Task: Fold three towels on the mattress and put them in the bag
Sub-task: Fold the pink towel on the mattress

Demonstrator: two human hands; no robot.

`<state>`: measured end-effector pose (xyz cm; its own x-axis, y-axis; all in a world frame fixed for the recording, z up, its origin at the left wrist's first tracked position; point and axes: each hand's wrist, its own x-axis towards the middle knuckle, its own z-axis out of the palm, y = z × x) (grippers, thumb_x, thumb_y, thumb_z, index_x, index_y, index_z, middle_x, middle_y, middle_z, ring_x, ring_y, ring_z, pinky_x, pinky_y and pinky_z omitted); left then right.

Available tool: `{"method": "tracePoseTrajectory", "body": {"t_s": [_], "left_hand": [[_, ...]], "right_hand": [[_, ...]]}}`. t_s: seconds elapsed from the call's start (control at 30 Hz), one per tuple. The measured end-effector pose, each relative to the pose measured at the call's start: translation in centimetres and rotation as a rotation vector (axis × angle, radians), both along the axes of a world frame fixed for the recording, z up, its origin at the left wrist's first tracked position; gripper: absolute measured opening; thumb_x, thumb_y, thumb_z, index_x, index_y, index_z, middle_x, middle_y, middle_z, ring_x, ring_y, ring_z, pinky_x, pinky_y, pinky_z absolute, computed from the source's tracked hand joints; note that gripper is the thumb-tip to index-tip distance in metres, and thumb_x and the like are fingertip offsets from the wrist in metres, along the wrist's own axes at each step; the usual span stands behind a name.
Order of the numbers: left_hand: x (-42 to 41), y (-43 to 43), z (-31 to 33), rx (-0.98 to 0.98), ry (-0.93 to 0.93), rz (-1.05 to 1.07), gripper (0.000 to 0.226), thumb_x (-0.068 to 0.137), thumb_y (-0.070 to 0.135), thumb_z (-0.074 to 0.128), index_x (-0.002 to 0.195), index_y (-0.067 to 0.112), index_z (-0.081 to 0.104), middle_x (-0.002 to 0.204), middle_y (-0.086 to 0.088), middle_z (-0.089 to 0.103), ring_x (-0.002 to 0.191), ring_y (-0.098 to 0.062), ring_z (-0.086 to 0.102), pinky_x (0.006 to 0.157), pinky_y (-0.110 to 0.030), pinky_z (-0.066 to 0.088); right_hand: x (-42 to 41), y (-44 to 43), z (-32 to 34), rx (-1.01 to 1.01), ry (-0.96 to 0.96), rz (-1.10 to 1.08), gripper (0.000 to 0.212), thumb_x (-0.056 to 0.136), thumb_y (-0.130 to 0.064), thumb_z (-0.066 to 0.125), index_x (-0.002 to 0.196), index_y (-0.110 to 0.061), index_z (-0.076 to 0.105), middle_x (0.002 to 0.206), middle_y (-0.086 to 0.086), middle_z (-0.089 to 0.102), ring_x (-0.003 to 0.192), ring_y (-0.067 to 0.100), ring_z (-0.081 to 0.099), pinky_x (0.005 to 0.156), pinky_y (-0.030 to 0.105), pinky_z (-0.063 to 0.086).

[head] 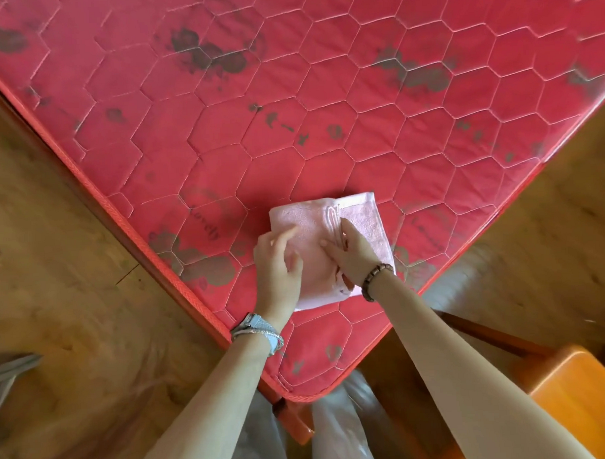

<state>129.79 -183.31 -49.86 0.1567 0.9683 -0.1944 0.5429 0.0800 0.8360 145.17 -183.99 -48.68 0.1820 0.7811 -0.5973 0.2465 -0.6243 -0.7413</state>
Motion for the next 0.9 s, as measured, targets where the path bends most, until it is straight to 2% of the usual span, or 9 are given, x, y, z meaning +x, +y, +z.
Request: {"method": "tracePoseTrajectory", "body": {"t_s": [0.1, 0.2, 0.3, 0.4, 0.47, 0.57, 0.7, 0.83, 0.9], "left_hand": [[0.5, -0.1, -0.8, 0.076, 0.022, -0.053, 0.050, 0.090, -0.004, 0.057, 0.136, 0.014, 0.058, 0.137, -0.002, 0.047, 0.132, -0.019, 0.041, 0.113, -0.041, 0.037], [1.4, -0.3, -1.4, 0.115, 0.051, -0.182, 0.052, 0.095, 0.007, 0.055, 0.146, 0.015, 0.048, 0.159, -0.006, 0.032, 0.150, -0.017, 0.019, 0.122, -0.040, 0.022], [2.4, -0.6, -1.9, 0.128, 0.145, -0.308, 0.055, 0.099, 0.023, 0.050, 0.153, 0.019, 0.038, 0.167, 0.000, 0.016, 0.155, -0.019, 0.002, 0.123, -0.046, 0.007], [3.3, -0.6, -2.5, 0.171, 0.269, -0.406, 0.060, 0.099, 0.041, 0.038, 0.156, 0.022, 0.032, 0.168, 0.002, 0.009, 0.153, -0.010, -0.009, 0.121, -0.041, -0.002], [3.5, -0.6, -3.2, 0.197, 0.363, -0.472, 0.063, 0.100, 0.047, 0.033, 0.157, 0.022, 0.029, 0.169, 0.000, 0.006, 0.155, -0.013, -0.007, 0.123, -0.043, -0.003], [3.8, -0.9, -4.4, 0.230, 0.478, -0.520, 0.064, 0.101, 0.050, 0.029, 0.158, 0.021, 0.027, 0.169, -0.001, 0.007, 0.156, -0.018, -0.002, 0.125, -0.049, 0.005], [4.4, -1.2, -5.3, 0.299, 0.563, -0.512, 0.063, 0.101, 0.048, 0.034, 0.157, 0.018, 0.031, 0.168, -0.006, 0.015, 0.156, -0.024, 0.007, 0.125, -0.049, 0.010], [5.4, -1.4, -5.4, 0.313, 0.617, -0.478, 0.067, 0.097, 0.046, 0.039, 0.156, 0.014, 0.032, 0.167, -0.011, 0.016, 0.155, -0.026, 0.011, 0.124, -0.050, 0.017], [5.6, -1.4, -5.3, 0.318, 0.650, -0.492, 0.070, 0.096, 0.045, 0.037, 0.156, 0.010, 0.030, 0.166, -0.016, 0.017, 0.155, -0.029, 0.012, 0.123, -0.050, 0.020]], "right_hand": [[1.6, 0.0, 0.2, 0.030, 0.009, -0.001, 0.015, 0.095, -0.015, 0.058, 0.097, -0.005, 0.047, 0.076, 0.003, 0.047, 0.063, 0.011, 0.045, 0.050, 0.010, 0.040], [4.0, -0.1, 0.3, 0.024, -0.020, -0.009, 0.020, 0.094, -0.020, 0.061, 0.109, -0.013, 0.050, 0.088, 0.002, 0.060, 0.074, 0.010, 0.058, 0.062, 0.013, 0.048], [6.3, -0.3, 0.1, 0.003, -0.096, -0.014, 0.042, 0.092, -0.025, 0.065, 0.129, -0.015, 0.049, 0.102, -0.001, 0.062, 0.082, 0.006, 0.059, 0.063, 0.008, 0.044], [7.9, -0.5, 0.0, -0.009, -0.149, -0.057, 0.051, 0.088, -0.023, 0.070, 0.134, -0.017, 0.048, 0.095, -0.008, 0.060, 0.080, 0.003, 0.056, 0.061, 0.009, 0.041], [8.5, -0.7, -0.4, -0.010, -0.168, -0.085, 0.053, 0.086, -0.020, 0.071, 0.134, -0.020, 0.048, 0.091, -0.012, 0.059, 0.083, 0.007, 0.058, 0.071, 0.019, 0.050], [9.0, -1.0, -1.2, -0.030, -0.160, -0.153, 0.052, 0.086, -0.016, 0.071, 0.132, -0.024, 0.049, 0.103, 0.000, 0.065, 0.095, 0.019, 0.063, 0.087, 0.041, 0.055], [7.7, -1.6, -2.2, 0.070, -0.316, -0.212, 0.051, 0.088, -0.010, 0.064, 0.134, -0.022, 0.046, 0.113, 0.002, 0.059, 0.090, 0.011, 0.058, 0.085, 0.036, 0.052], [5.6, -3.0, -3.2, 0.428, -0.849, 0.088, 0.044, 0.087, -0.003, 0.057, 0.131, -0.007, 0.052, 0.132, 0.015, 0.055, 0.116, 0.033, 0.053, 0.098, 0.048, 0.043], [4.7, -3.5, -3.8, 0.534, -0.906, 0.337, 0.047, 0.090, -0.009, 0.055, 0.137, -0.009, 0.050, 0.146, 0.010, 0.048, 0.134, 0.031, 0.045, 0.111, 0.045, 0.032]]}}
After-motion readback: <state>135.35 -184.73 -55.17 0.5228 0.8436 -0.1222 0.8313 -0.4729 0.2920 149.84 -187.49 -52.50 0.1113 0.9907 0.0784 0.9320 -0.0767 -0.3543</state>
